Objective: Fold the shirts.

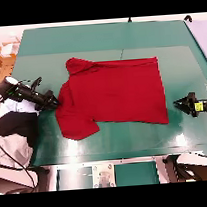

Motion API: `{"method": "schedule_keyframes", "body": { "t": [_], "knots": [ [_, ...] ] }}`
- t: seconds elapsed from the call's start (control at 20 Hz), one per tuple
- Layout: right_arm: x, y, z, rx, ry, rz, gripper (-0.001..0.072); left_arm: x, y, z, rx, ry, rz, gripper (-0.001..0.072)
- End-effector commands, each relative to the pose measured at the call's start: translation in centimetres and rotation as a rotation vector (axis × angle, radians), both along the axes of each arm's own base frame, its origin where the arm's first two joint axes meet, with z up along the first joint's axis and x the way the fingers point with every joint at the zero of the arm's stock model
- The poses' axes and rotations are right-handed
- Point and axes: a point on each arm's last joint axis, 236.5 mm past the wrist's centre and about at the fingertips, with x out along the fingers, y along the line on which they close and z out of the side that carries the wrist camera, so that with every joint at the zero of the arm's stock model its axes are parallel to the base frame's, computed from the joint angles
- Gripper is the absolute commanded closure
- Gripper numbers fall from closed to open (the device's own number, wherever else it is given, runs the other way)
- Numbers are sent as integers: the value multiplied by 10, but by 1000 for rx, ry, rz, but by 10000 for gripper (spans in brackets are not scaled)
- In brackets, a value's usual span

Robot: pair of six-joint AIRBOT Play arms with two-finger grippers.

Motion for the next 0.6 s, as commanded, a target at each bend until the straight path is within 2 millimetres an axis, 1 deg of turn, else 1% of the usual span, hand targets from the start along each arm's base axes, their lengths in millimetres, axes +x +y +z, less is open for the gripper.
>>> {"method": "schedule_keyframes", "body": {
  "t": [0.0, 0.1, 0.2, 0.25, 0.3, 0.35, 0.4, 0.5, 0.55],
  "knots": [
    [-1, 1, -2, 1, 6, 5, 442, 5, -2, 3, -4, -27, -24, 277],
    [-2, 1, -3, 0, 7, 5, 443, 11, 7, 22, -8, -42, -52, 277],
    [-3, 0, -3, -4, 11, 8, 443, 22, 25, 46, 7, -91, -26, 277],
    [-3, 0, -4, -5, 11, 7, 443, 23, 37, 50, 36, -107, -12, 276],
    [-3, 0, -4, -6, 10, 6, 442, 17, 47, 48, 80, -96, -27, 244],
    [-2, 0, -4, -7, 10, 5, 443, 10, 57, 41, 124, -62, -33, 161],
    [-2, 0, -4, -7, 10, 5, 443, 7, 56, 37, 125, -49, -20, 147],
    [-2, 0, -4, -7, 10, 6, 443, 13, 43, 30, 95, -76, 3, 147],
    [-2, 0, -4, -6, 10, 7, 443, 14, 40, 24, 100, -83, 9, 147]
  ]
}}
